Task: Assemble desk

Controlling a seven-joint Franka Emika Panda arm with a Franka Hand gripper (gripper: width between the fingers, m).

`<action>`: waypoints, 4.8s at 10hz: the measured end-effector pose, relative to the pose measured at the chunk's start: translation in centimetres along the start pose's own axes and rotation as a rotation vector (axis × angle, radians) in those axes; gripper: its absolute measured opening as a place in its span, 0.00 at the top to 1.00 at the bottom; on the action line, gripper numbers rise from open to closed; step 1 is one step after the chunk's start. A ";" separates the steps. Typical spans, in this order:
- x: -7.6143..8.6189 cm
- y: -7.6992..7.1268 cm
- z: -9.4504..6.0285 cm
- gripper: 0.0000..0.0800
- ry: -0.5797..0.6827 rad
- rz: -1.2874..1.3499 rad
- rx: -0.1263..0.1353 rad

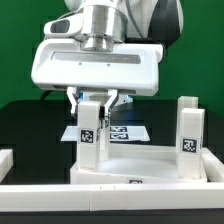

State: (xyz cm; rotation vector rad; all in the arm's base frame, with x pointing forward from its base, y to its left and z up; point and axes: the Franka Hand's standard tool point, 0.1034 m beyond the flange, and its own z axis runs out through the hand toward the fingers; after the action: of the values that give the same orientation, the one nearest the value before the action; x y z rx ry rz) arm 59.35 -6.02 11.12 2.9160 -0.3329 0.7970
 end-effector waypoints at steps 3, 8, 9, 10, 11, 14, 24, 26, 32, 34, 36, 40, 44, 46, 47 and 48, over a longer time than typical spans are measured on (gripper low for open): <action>0.0 0.0 0.0 0.51 0.000 -0.001 0.000; 0.0 0.0 0.0 0.19 0.000 -0.001 0.000; 0.0 0.0 0.0 0.19 0.000 -0.001 0.000; 0.0 0.0 0.0 0.19 -0.001 -0.001 0.000; -0.3 0.1 0.1 0.19 -0.045 0.002 0.007; 0.4 0.5 -1.0 0.19 -0.213 0.044 0.055; 0.6 0.5 0.8 0.57 -0.465 0.148 0.058; 0.6 0.5 0.9 0.64 -0.469 0.287 0.026; 0.9 -0.2 1.0 0.64 -0.454 0.887 -0.102; 0.8 -0.6 1.2 0.64 -0.440 1.192 -0.120; 1.1 -0.7 1.3 0.64 -0.431 1.408 -0.105; 1.3 -1.6 0.9 0.34 -0.436 1.090 -0.045; 0.3 -1.9 1.1 0.19 -0.464 0.649 0.041; 0.3 -1.9 1.1 0.19 -0.460 0.547 0.064; 0.2 -1.9 1.1 0.19 -0.459 0.490 0.076; 0.0 -2.1 1.0 0.19 -0.505 0.272 0.103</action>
Offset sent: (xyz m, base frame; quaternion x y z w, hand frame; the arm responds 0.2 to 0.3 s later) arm 0.0000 0.0000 0.0000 0.0000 0.0000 0.0000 1.0000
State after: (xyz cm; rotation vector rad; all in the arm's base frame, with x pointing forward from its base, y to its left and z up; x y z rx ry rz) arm 60.37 -4.11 10.18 3.1766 -0.7604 0.0810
